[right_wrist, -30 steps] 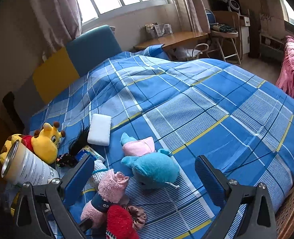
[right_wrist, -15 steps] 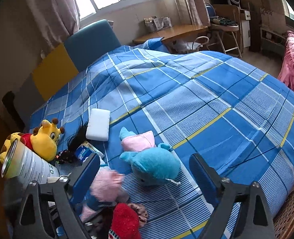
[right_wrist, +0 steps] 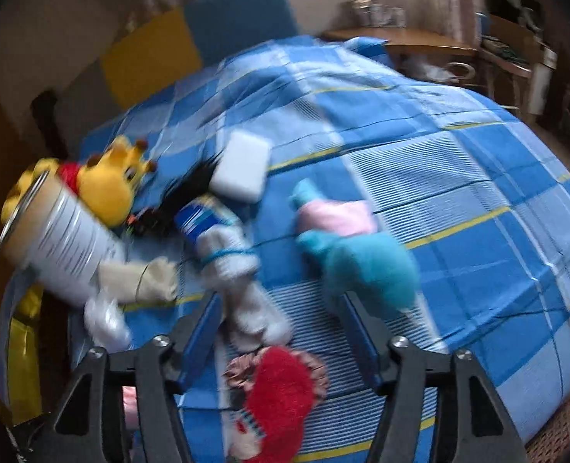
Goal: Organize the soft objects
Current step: 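Grasp the pink towel roll with the left tool while the right grasps grey socks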
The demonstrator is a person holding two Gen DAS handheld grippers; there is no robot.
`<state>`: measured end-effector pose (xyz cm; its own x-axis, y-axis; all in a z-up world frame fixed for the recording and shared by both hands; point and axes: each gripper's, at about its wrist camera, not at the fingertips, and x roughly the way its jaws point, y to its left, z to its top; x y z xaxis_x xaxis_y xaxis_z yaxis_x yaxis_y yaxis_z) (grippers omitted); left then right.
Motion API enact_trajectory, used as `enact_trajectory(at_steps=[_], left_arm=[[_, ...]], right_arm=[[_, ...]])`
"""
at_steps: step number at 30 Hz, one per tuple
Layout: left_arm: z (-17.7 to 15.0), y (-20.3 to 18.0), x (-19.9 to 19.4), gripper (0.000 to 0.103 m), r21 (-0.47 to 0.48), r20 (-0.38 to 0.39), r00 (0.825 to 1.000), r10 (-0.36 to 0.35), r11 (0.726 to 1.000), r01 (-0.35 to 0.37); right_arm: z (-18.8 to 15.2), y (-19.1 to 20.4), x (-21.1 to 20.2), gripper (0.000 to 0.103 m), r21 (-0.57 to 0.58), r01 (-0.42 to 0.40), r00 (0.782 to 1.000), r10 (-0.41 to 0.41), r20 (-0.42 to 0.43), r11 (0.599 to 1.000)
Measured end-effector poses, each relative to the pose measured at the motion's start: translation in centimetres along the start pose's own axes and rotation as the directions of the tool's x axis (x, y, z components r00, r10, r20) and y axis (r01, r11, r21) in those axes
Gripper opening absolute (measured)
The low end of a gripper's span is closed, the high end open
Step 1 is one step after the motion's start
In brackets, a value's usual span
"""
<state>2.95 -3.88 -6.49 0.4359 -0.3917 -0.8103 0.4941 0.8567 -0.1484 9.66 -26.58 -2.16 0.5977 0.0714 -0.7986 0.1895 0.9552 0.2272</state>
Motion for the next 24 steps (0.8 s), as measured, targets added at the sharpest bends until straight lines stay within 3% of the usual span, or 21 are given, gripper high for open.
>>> enact_trajectory(at_steps=[6,13,14,15,18,24], left_arm=[[-1.1,-0.3,0.5,0.034,0.019,0.021,1.0,0.019,1.0,-0.02],[-0.7,0.4,1.2,0.035,-0.017,0.005,1.0,0.008,1.0,-0.007],[-0.8,0.4,1.3,0.035,-0.013,0.004,1.0,0.006,1.0,-0.006],[-0.8,0.3,1.2,0.035,-0.002,0.008,1.0,0.006,1.0,-0.006],[-1.0,0.5,0.9,0.033,-0.004,0.019,1.0,-0.003,1.0,0.003],[-1.4,1.6,-0.7,0.032,-0.053,0.04,0.998,-0.04,0.998,0.042]], right_arm=[[0.0,3.0,2.3,0.062,-0.094,-0.005,0.997,-0.002,-0.072,0.996],[2.1,5.2,8.3,0.062,-0.181,0.036,0.98,-0.07,-0.187,0.983],[2.2,5.3,9.2,0.057,-0.18,0.022,0.975,-0.061,-0.215,0.983],[2.3,5.4,9.6,0.04,-0.183,0.015,0.972,-0.058,-0.229,0.983],[2.5,6.1,9.0,0.03,-0.229,0.035,0.974,-0.084,-0.209,0.973],[3.8,7.9,3.7,0.029,-0.331,0.027,0.989,-0.073,-0.129,0.943]])
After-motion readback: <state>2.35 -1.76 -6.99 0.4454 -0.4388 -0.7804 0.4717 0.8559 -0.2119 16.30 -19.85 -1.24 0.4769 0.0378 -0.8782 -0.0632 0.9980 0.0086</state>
